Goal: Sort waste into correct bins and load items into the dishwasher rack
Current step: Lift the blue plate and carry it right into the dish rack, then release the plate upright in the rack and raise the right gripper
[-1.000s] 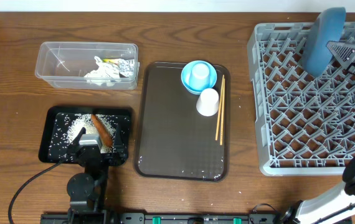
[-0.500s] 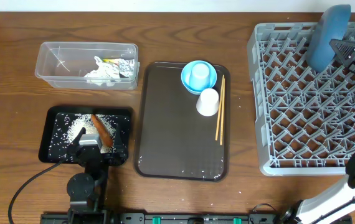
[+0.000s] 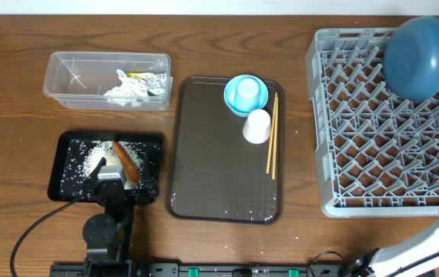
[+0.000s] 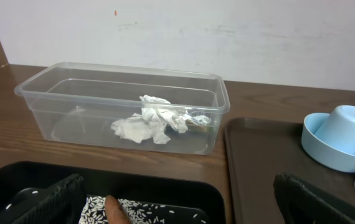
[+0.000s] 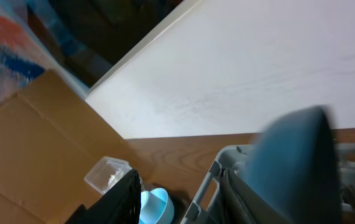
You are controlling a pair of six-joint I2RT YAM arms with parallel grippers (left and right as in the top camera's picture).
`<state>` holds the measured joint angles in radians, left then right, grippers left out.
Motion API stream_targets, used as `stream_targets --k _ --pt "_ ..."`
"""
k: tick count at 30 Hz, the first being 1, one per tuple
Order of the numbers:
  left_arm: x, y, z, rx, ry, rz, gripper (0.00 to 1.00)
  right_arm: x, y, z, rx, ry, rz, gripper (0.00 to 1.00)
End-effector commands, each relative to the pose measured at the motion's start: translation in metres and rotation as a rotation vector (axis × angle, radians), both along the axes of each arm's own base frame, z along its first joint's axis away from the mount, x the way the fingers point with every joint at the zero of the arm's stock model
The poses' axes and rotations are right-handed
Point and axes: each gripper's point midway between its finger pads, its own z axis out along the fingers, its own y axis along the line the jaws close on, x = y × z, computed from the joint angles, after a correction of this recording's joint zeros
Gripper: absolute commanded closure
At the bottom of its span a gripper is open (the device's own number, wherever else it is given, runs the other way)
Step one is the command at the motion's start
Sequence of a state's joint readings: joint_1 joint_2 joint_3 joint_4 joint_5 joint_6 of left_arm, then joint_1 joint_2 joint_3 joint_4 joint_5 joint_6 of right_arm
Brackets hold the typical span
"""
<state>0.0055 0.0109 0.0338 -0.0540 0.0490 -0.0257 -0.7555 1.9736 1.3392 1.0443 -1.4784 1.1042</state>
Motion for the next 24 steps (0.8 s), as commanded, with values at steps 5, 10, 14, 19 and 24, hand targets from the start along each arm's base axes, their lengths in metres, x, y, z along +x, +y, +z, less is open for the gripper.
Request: stream_targets --k 5,10,14,19,24 --pt "0.000 0.003 -0.016 0.000 0.037 0.017 0.02 -0.012 -0.020 0.009 0.103 0.095 -0.026 0.56" --pt "0.000 0.003 -0.016 0.000 0.037 0.016 0.02 -0.018 -0.016 0.043 0.073 0.046 -0.021 0.34" --pt "0.000 0.003 -0.016 0.000 0.037 0.016 0.02 -0.021 -0.011 0.080 0.052 0.022 -0.006 0.13" --pt "0.000 0.003 -0.016 0.000 0.037 0.016 0.02 -0.023 0.005 0.126 0.001 -0.012 0.030 0.01" --pt "0.000 0.003 -0.016 0.000 0.037 0.016 0.02 -0.019 0.040 0.162 -0.049 -0.055 0.103 0.01"
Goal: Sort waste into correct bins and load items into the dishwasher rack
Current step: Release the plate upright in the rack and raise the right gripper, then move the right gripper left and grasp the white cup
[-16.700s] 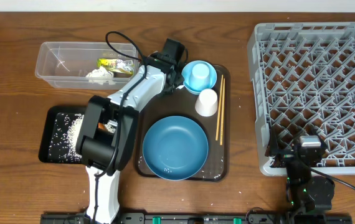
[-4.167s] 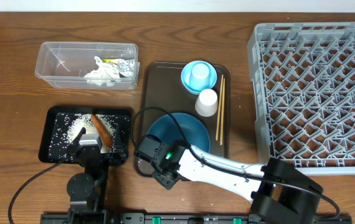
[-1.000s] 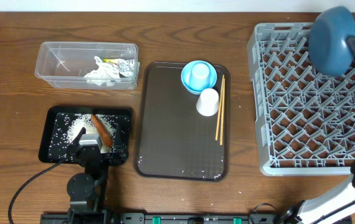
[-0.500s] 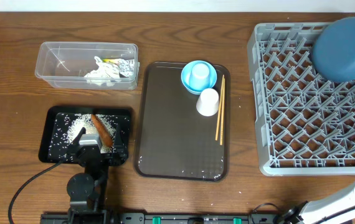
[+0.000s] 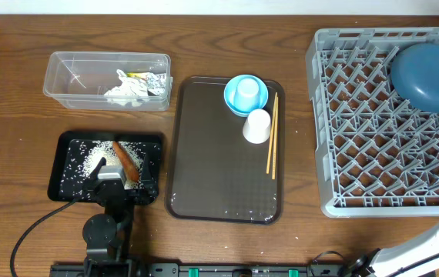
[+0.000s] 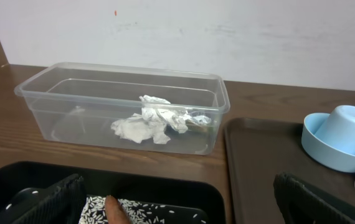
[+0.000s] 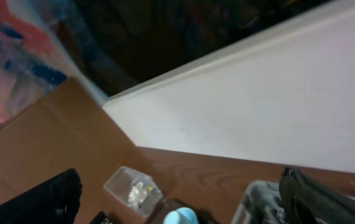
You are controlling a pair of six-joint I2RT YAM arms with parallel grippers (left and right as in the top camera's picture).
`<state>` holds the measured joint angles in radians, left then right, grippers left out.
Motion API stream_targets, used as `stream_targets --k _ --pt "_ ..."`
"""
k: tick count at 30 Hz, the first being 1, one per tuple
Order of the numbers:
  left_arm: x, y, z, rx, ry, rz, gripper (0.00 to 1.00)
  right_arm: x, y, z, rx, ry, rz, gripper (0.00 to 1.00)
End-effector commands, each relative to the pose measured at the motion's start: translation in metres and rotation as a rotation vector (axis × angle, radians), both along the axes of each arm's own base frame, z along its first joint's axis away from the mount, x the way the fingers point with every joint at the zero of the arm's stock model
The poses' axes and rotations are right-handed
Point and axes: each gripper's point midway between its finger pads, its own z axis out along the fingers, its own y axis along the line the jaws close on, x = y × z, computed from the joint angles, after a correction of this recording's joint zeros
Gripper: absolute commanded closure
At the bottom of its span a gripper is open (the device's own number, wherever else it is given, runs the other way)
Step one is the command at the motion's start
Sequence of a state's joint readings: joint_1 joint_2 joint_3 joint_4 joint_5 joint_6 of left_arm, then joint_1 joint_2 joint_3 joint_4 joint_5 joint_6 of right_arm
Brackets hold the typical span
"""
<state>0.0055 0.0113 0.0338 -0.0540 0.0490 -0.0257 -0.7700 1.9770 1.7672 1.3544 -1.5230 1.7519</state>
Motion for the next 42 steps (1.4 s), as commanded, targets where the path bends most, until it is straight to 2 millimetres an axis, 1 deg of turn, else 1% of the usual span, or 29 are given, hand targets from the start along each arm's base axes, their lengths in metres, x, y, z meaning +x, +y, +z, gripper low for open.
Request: stream_targets --k 1,4,7,10,13,15,17,18,19,20,21,23,25,26,27,29,30,31,32,34,37,40,41,42 --pt "0.000 0.003 -0.016 0.000 0.037 0.016 0.02 0.005 0.033 0.023 0.008 0.011 0.073 0.01" --pt "0.000 0.003 -0.016 0.000 0.037 0.017 0.02 0.019 0.057 0.027 0.028 0.014 0.129 0.01" --pt "0.000 0.003 -0.016 0.000 0.037 0.016 0.02 0.041 0.081 0.024 0.086 0.043 0.177 0.01" --pt "0.000 0.003 -0.016 0.000 0.037 0.016 0.02 0.064 0.115 0.016 0.127 0.070 0.223 0.01" --pt "0.000 0.003 -0.016 0.000 0.037 0.016 0.02 0.081 0.154 0.006 0.110 0.052 0.267 0.01" --pt "0.000 0.003 -0.016 0.000 0.037 0.017 0.02 0.093 0.175 -0.004 0.097 0.046 0.269 0.01" --pt "0.000 0.003 -0.016 0.000 0.037 0.016 0.02 0.111 0.189 -0.025 0.107 0.105 0.219 0.02" --pt "0.000 0.003 -0.016 0.000 0.037 0.016 0.02 0.124 0.193 -0.046 0.108 0.182 0.145 0.01" --pt "0.000 0.003 -0.016 0.000 0.037 0.016 0.02 0.132 0.193 -0.064 0.096 0.243 0.080 0.01" --pt "0.000 0.003 -0.016 0.000 0.037 0.016 0.02 0.139 0.192 -0.092 0.060 0.341 -0.018 0.01" --pt "0.000 0.003 -0.016 0.000 0.037 0.016 0.02 0.141 0.191 -0.118 -0.016 0.419 -0.114 0.01" --pt "0.000 0.003 -0.016 0.000 0.037 0.017 0.02 0.137 0.197 -0.143 -0.160 0.459 -0.184 0.01" --pt "0.000 0.003 -0.016 0.000 0.037 0.016 0.02 0.128 0.205 -0.159 -0.282 0.502 -0.230 0.01" --pt "0.000 0.003 -0.016 0.000 0.037 0.016 0.02 0.124 0.207 -0.164 -0.324 0.523 -0.251 0.01" --pt "0.000 0.003 -0.016 0.000 0.037 0.016 0.02 0.116 0.209 -0.169 -0.405 0.553 -0.295 0.01" --pt "0.000 0.003 -0.016 0.000 0.037 0.016 0.02 0.105 0.212 -0.173 -0.523 0.578 -0.347 0.01" --pt "0.000 0.003 -0.016 0.000 0.037 0.016 0.02 0.097 0.218 -0.174 -0.611 0.582 -0.369 0.01" --pt "0.000 0.003 -0.016 0.000 0.037 0.016 0.02 0.090 0.227 -0.174 -0.667 0.572 -0.354 0.01" --pt "0.000 0.003 -0.016 0.000 0.037 0.016 0.02 0.081 0.244 -0.173 -0.719 0.548 -0.295 0.01" --pt "0.000 0.003 -0.016 0.000 0.037 0.016 0.02 0.061 0.286 -0.175 -0.756 0.520 -0.141 0.01" --pt "0.000 0.003 -0.016 0.000 0.037 0.016 0.02 0.031 0.331 -0.187 -0.791 0.543 0.018 0.01" --pt "0.000 0.003 -0.016 0.000 0.037 0.017 0.02 0.005 0.356 -0.209 -0.876 0.594 0.081 0.02" --pt "0.000 0.003 -0.016 0.000 0.037 0.016 0.02 0.000 0.361 -0.215 -0.894 0.607 0.081 0.04" --pt "0.000 0.003 -0.016 0.000 0.037 0.016 0.02 -0.005 0.364 -0.224 -0.920 0.629 0.067 0.04"
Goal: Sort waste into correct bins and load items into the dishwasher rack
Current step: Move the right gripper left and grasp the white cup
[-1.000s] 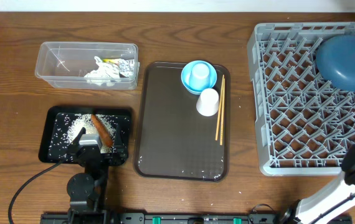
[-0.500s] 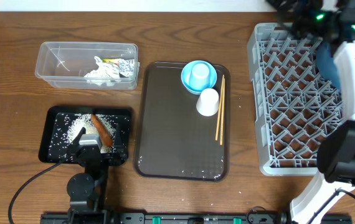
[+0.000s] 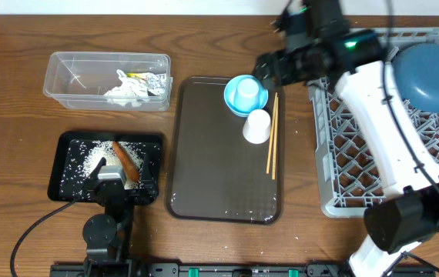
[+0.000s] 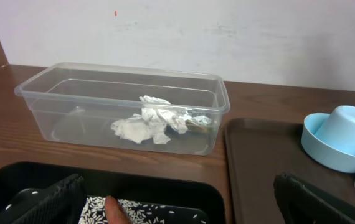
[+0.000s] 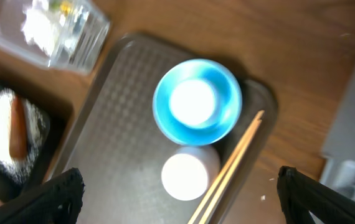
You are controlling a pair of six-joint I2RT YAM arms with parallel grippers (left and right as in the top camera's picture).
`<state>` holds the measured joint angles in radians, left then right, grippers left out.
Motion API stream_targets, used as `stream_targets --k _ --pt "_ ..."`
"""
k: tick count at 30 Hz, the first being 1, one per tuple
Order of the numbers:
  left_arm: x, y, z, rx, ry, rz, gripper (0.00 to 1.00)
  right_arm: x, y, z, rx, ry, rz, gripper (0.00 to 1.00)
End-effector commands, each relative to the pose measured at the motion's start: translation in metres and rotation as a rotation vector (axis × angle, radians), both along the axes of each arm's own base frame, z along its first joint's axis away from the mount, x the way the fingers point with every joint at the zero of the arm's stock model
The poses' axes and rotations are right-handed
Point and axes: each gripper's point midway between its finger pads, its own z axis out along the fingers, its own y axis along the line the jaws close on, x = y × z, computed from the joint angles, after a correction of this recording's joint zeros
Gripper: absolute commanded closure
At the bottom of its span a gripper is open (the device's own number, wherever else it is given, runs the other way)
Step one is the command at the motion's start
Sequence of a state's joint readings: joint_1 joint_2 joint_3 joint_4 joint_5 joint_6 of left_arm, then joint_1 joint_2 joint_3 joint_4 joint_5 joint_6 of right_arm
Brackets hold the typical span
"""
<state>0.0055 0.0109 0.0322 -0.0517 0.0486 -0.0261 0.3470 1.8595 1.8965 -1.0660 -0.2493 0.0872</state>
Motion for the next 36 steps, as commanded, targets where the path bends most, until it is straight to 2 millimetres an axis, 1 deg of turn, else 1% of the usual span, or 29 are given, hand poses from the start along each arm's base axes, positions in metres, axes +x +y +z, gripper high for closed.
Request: stream_targets --k 1,4,7,10,14,16,19,28,34,36 --pt "0.000 0.003 -0.016 0.000 0.038 0.016 0.02 -0.013 0.006 -0.020 -0.127 0.006 -0.002 0.04" --pt "0.000 0.003 -0.016 0.000 0.038 0.016 0.02 -0.022 0.003 -0.042 -0.209 0.045 -0.109 0.06" --pt "0.000 0.003 -0.016 0.000 0.038 0.016 0.02 -0.038 0.011 -0.060 -0.231 0.093 -0.092 0.07" --pt "0.000 0.003 -0.016 0.000 0.038 0.016 0.02 -0.049 0.010 -0.077 -0.244 0.143 -0.112 0.08" --pt "0.000 0.003 -0.016 0.000 0.038 0.016 0.02 -0.052 0.008 -0.104 -0.252 0.160 -0.116 0.10" --pt "0.000 0.003 -0.016 0.000 0.038 0.016 0.02 -0.052 0.009 -0.118 -0.243 0.157 -0.118 0.15" --pt "0.000 0.003 -0.016 0.000 0.038 0.016 0.02 -0.050 0.010 -0.131 -0.229 0.149 -0.133 0.17" --pt "0.000 0.003 -0.016 0.000 0.038 0.016 0.02 -0.052 0.011 -0.159 -0.209 0.139 -0.153 0.20" --pt "0.000 0.003 -0.016 0.000 0.038 0.016 0.02 -0.047 0.018 -0.165 -0.184 0.100 -0.149 0.20" --pt "0.000 0.003 -0.016 0.000 0.038 0.016 0.02 -0.046 0.020 -0.165 -0.177 0.089 -0.146 0.23"
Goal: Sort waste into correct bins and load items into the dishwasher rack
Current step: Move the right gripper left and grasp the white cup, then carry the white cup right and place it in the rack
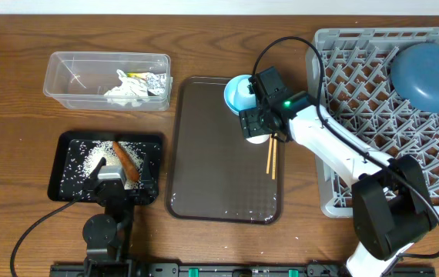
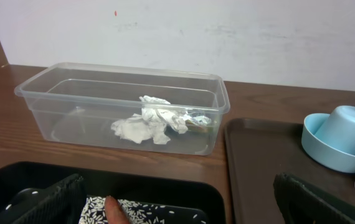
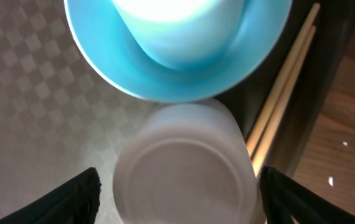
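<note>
An upturned white cup [image 3: 184,168] stands on the brown tray [image 1: 212,154], and my right gripper [image 3: 177,199] is open with a finger on either side of it. In the overhead view this gripper [image 1: 256,125] covers most of the cup. Just behind is a light blue bowl [image 3: 184,84] with a blue cup [image 3: 171,25] upturned in it. Wooden chopsticks [image 1: 270,158] lie to the cup's right. A dark blue bowl [image 1: 427,65] rests in the grey dishwasher rack [image 1: 373,161]. My left gripper [image 2: 177,205] is open over the black tray [image 1: 73,165] of rice.
A clear bin [image 1: 65,81] holding crumpled paper and foil stands at the back left. A sausage [image 1: 124,161] lies in the rice on the black tray. The rack fills the right side, close to the brown tray's right edge.
My right gripper was high above the blue bowl and white cup; now it is down low, open round the white cup. The left gripper has not moved.
The dark blue bowl was first between my right fingers above the rack's back right corner. Then it lay in the rack and the fingers were bare. After that the right arm stood over the brown tray, and now it is down at the white cup.
</note>
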You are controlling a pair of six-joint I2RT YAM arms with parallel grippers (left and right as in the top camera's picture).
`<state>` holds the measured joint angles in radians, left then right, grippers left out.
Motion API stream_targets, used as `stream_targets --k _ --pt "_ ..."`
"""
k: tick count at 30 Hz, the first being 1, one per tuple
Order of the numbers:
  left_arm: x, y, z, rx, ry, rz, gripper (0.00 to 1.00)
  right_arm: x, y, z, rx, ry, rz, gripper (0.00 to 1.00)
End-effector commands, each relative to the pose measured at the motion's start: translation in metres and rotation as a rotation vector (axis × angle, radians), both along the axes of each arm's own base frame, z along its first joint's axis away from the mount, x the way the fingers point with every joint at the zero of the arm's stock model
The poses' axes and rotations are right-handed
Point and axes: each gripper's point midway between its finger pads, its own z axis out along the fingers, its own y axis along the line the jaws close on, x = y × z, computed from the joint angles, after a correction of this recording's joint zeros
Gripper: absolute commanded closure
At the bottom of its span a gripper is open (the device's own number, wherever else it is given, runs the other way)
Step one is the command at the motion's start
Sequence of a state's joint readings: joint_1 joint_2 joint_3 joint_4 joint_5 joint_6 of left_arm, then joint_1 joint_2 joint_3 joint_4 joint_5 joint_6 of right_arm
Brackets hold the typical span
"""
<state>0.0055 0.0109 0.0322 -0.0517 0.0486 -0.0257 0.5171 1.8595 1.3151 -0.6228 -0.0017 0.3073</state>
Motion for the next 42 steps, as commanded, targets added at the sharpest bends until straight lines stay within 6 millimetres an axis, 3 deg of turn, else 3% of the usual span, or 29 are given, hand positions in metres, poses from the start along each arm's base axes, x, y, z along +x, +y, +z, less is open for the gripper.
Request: stream_targets --k 1,5,11,14,17,21,25,27,31,34,38,42 --pt "0.000 0.003 -0.016 0.000 0.038 0.016 0.02 -0.001 0.004 -0.001 0.003 -0.016 -0.007 0.26" --pt "0.000 0.003 -0.016 0.000 0.038 0.016 0.02 0.001 0.002 -0.001 -0.016 -0.033 -0.018 0.40" --pt "0.000 0.003 -0.016 0.000 0.038 0.016 0.02 -0.001 0.001 -0.002 -0.024 -0.025 -0.017 0.41" --pt "0.000 0.003 -0.016 0.000 0.038 0.016 0.02 -0.001 0.001 -0.002 -0.023 -0.023 -0.017 0.47" --pt "0.000 0.003 -0.016 0.000 0.038 0.016 0.02 -0.001 0.008 0.008 0.015 -0.028 -0.005 0.47" --pt "0.000 0.003 -0.016 0.000 0.038 0.016 0.02 0.009 0.006 0.049 0.071 -0.094 -0.017 0.50" --pt "0.000 0.003 -0.016 0.000 0.038 0.016 0.02 0.016 -0.014 0.106 0.120 -0.195 -0.060 0.53" --pt "0.000 0.003 -0.016 0.000 0.038 0.016 0.02 0.016 -0.033 0.138 0.143 -0.255 -0.092 0.55" --pt "0.000 0.003 -0.016 0.000 0.038 0.016 0.02 0.009 -0.076 0.185 0.161 -0.346 -0.168 0.54" --pt "0.000 0.003 -0.016 0.000 0.038 0.016 0.02 0.001 -0.127 0.210 0.135 -0.398 -0.268 0.55" --pt "0.000 0.003 -0.016 0.000 0.038 0.016 0.02 -0.015 -0.210 0.225 0.069 -0.427 -0.474 0.56" --pt "0.000 0.003 -0.016 0.000 0.038 0.016 0.02 -0.033 -0.289 0.220 0.026 -0.397 -0.709 0.52"
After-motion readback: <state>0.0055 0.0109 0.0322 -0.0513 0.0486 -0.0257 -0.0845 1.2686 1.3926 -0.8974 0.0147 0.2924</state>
